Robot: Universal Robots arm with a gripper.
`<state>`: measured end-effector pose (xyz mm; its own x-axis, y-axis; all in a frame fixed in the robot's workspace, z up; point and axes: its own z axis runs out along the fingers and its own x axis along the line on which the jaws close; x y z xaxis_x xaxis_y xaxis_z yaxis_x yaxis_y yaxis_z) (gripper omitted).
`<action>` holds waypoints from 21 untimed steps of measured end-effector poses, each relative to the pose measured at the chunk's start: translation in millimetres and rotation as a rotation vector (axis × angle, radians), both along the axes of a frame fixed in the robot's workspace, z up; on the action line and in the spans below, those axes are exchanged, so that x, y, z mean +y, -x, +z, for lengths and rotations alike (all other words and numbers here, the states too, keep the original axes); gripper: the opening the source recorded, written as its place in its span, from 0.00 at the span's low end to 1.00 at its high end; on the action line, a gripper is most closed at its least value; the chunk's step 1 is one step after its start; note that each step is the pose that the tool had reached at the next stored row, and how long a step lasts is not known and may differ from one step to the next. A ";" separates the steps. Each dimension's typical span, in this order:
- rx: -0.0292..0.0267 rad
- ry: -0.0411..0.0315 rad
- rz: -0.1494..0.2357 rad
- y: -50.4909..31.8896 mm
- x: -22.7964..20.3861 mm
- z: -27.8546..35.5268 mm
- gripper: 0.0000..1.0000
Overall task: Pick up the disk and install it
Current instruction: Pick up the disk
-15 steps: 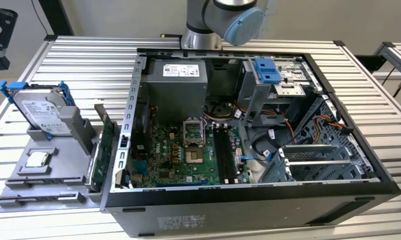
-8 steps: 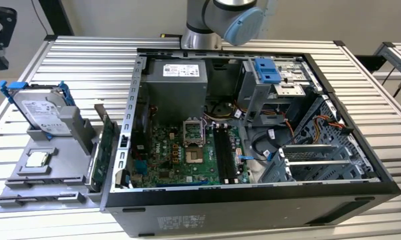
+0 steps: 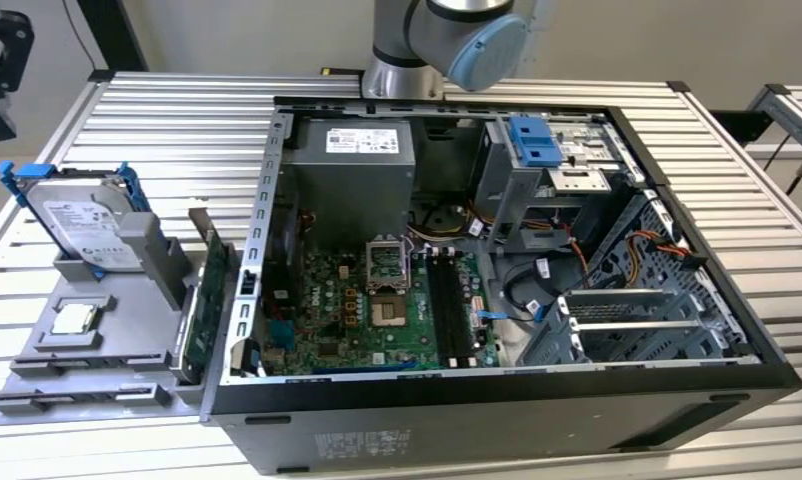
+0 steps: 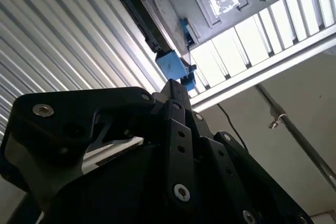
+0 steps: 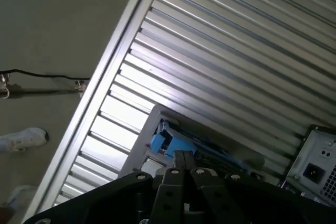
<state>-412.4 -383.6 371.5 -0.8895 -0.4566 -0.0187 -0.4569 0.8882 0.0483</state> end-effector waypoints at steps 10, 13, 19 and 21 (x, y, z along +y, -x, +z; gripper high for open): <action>-0.0016 0.0000 0.182 0.0 0.0 0.0 0.00; -0.0036 0.0001 0.237 0.0 0.0 0.0 0.00; -0.0083 0.0005 0.346 0.0 0.0 -0.2 0.00; -0.0090 0.0005 0.383 0.0 0.0 -0.3 0.00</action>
